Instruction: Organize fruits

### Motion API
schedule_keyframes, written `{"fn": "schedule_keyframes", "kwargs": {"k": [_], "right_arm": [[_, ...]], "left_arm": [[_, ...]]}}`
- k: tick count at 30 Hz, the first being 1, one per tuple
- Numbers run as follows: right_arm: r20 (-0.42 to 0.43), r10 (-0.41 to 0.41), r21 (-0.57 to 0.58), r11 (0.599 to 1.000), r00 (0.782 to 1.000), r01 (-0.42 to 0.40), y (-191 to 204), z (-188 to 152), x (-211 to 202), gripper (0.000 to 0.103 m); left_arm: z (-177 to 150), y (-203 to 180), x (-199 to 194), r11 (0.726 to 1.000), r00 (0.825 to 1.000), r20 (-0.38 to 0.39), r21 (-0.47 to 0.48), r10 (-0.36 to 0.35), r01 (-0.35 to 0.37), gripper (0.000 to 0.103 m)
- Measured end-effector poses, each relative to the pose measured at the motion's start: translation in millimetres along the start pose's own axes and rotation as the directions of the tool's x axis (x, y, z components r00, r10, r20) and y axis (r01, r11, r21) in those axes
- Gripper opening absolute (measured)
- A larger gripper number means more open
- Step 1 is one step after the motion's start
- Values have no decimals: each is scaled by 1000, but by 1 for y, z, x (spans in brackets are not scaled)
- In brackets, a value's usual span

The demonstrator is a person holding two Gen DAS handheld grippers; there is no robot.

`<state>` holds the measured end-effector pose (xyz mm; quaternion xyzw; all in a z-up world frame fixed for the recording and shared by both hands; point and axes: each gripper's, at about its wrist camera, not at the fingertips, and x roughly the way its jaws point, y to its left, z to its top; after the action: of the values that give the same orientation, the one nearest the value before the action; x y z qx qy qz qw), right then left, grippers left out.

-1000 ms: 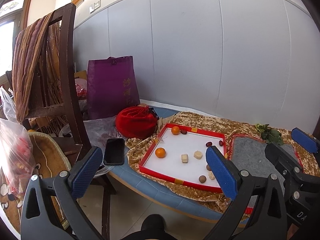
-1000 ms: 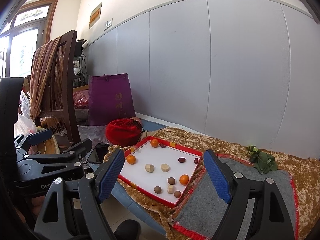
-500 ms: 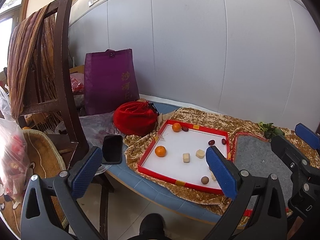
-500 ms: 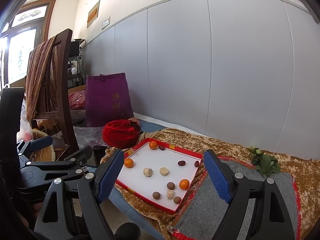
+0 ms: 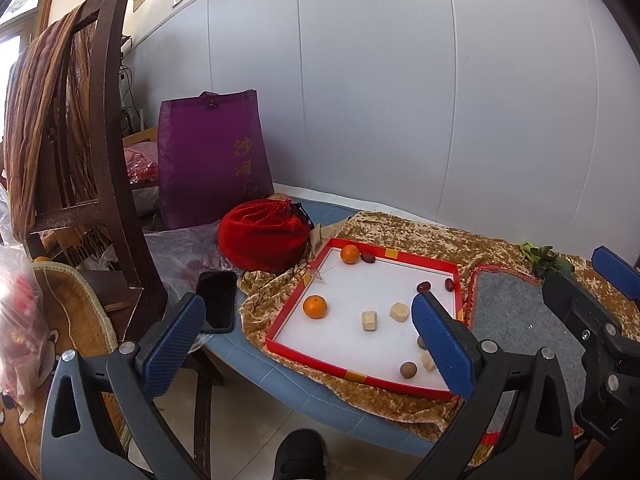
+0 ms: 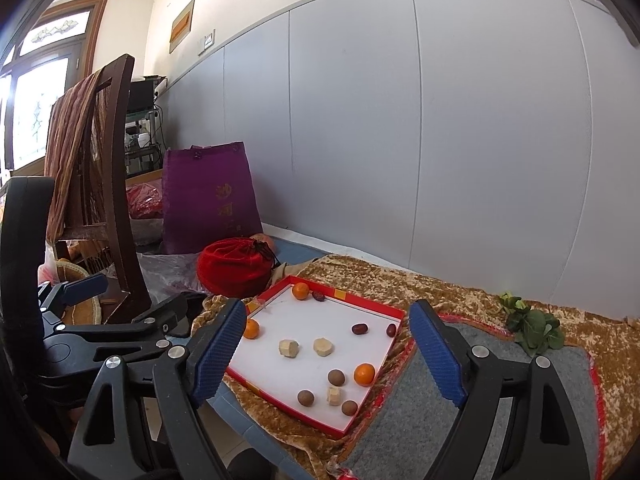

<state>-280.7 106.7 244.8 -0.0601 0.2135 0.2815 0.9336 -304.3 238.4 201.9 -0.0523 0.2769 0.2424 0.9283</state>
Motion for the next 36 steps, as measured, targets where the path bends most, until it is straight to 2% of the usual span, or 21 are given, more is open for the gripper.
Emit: {"fn": "schedule_keyframes", "kwargs": {"k": [12,16,21,24,36], "right_arm": [[-41,-32,-19,999,999,31,-20,-11,32,85],[-54,-36,13,999,998,36,-33,-18,46,85],[-91,-28,37,999,995,31,-47,-31,68,85],[-110,-23,44,999,994,28,-52,-36,75,85],[-70,-17,26,999,997,19,-47,-36,67,85]], "left_arm": [[4,-25,49,1000,1000,-25,15,14,-13,103],[-5,-32,72,999,999,-50,44,22,-20,103],[-12,-40,96,999,992,-122,46,22,-17,103],[-14,-44,100,997,991,-130,65,36,-28,103],[-18,-33,100,997,989,-131,40,70,-66,103]]}}
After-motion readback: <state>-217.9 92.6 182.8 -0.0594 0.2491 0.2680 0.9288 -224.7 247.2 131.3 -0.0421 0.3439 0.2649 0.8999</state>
